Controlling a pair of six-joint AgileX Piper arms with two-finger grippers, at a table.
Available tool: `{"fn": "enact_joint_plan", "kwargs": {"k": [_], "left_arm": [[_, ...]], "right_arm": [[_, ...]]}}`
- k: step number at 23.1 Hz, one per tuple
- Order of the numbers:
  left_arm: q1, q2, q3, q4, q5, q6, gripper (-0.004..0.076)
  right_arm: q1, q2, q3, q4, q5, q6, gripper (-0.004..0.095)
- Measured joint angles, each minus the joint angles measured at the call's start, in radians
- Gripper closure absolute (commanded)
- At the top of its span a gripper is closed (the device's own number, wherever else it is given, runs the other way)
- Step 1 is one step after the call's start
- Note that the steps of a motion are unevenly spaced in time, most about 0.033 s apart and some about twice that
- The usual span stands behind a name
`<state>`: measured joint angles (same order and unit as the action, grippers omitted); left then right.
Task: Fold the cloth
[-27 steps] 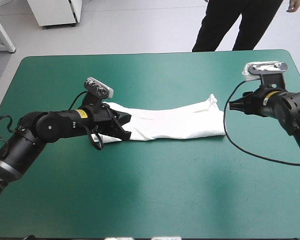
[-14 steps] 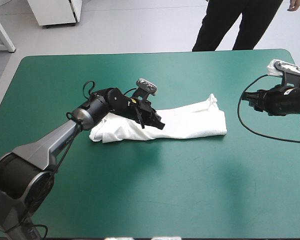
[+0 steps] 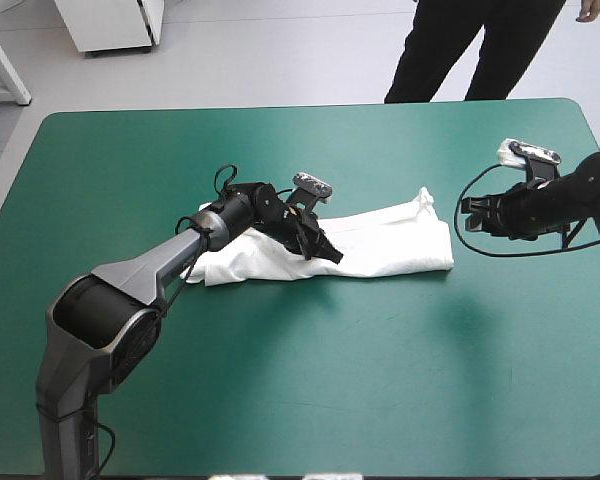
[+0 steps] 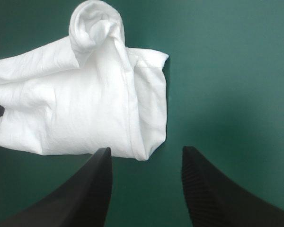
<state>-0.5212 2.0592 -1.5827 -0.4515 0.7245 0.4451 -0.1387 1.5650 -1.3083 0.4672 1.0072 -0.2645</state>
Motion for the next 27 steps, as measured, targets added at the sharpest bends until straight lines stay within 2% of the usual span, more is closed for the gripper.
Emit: {"fn": "enact_joint_plan", "kwargs": {"k": [2, 5, 11, 18, 22, 27], "left_arm": [[-0.003, 0.003, -0.005, 0.0, 0.0, 0.0, 0.0734], [-0.004, 0.008, -0.021, 0.003, 0.014, 0.0, 0.0734], [-0.004, 0.016, -0.042, 0.008, 0.041, 0.0, 0.0734], [-0.005, 0.017, -0.044, 0.008, 0.051, 0.0, 0.0734], [-0.006, 0.017, -0.044, 0.008, 0.052, 0.0, 0.0734], [-0.006, 0.017, -0.044, 0.008, 0.052, 0.0, 0.0734]], "right_arm": [[0.0, 0.034, -0.001, 0.01, 0.005, -0.01, 0.0329], [0.0, 0.111, -0.001, 0.038, 0.006, -0.037, 0.0321], [0.0, 0.289, -0.002, 0.231, -0.007, -0.171, 0.0321], [0.004, 0.351, -0.018, 0.279, -0.007, -0.215, 0.0343], [0.046, 0.379, -0.031, 0.303, -0.013, -0.222, 0.0506], [0.084, 0.415, -0.035, 0.331, -0.024, -0.225, 0.0911]]}}
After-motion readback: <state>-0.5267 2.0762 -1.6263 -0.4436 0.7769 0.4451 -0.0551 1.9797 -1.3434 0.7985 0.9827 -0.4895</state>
